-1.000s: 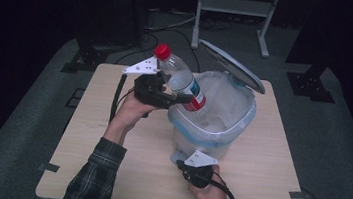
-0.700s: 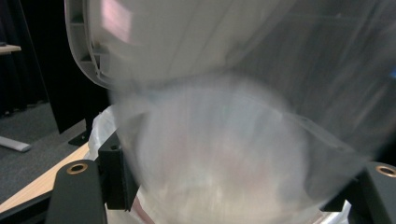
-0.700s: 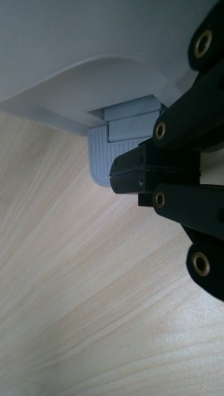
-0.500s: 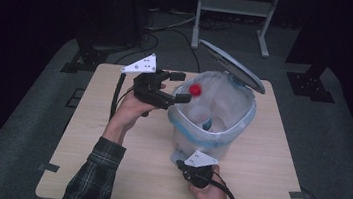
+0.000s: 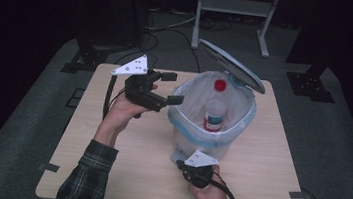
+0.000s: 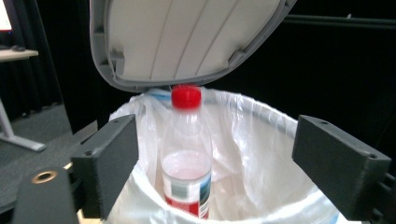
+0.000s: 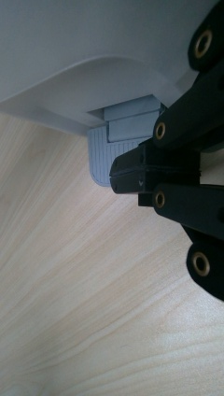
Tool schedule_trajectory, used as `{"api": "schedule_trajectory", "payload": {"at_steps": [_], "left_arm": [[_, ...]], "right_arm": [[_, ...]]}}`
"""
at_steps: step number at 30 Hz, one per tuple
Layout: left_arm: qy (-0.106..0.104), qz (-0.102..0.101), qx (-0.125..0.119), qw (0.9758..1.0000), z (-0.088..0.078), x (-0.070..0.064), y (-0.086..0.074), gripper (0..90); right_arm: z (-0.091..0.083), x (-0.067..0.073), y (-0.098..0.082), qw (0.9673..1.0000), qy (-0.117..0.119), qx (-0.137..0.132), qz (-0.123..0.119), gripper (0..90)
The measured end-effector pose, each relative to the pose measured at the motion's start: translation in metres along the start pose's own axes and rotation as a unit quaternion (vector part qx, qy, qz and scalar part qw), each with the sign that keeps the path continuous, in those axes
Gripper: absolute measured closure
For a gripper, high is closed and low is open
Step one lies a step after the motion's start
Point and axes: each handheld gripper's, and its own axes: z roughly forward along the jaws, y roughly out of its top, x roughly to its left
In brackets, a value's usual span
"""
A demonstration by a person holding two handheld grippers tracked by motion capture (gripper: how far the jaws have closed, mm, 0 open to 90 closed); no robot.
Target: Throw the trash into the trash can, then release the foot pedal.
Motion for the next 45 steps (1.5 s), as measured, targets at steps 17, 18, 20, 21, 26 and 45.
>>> {"api": "schedule_trajectory", "payload": {"at_steps": [17, 18, 20, 21, 26, 45], "left_arm": [[0.064, 0.012, 0.038, 0.9972, -0.042, -0.025, -0.027, 2.5], [0.066, 0.012, 0.04, 0.9969, -0.044, -0.027, -0.029, 2.4], [0.071, 0.014, 0.043, 0.9965, -0.05, -0.031, -0.034, 2.1], [0.072, 0.013, 0.044, 0.9964, -0.053, -0.034, -0.037, 2.1], [0.083, 0.013, 0.055, 0.9949, -0.065, -0.042, -0.051, 2.1], [0.121, 0.0, 0.097, 0.9878, -0.1, -0.054, -0.098, 1.6]], "right_arm": [[-0.001, 0.0, 0.0, 1.0, 0.001, 0.001, 0.002, 89.2], [-0.001, 0.0, 0.0, 1.0, 0.001, 0.001, 0.002, 89.1], [-0.001, -0.001, 0.0, 1.0, 0.002, -0.002, 0.001, 88.1], [-0.002, -0.001, -0.001, 1.0, 0.003, -0.003, 0.002, 87.1], [-0.01, 0.001, 0.001, 0.9998, 0.015, 0.005, 0.007, 80.6], [-0.053, 0.002, -0.009, 0.9988, 0.042, -0.008, 0.024, 72.8]]}}
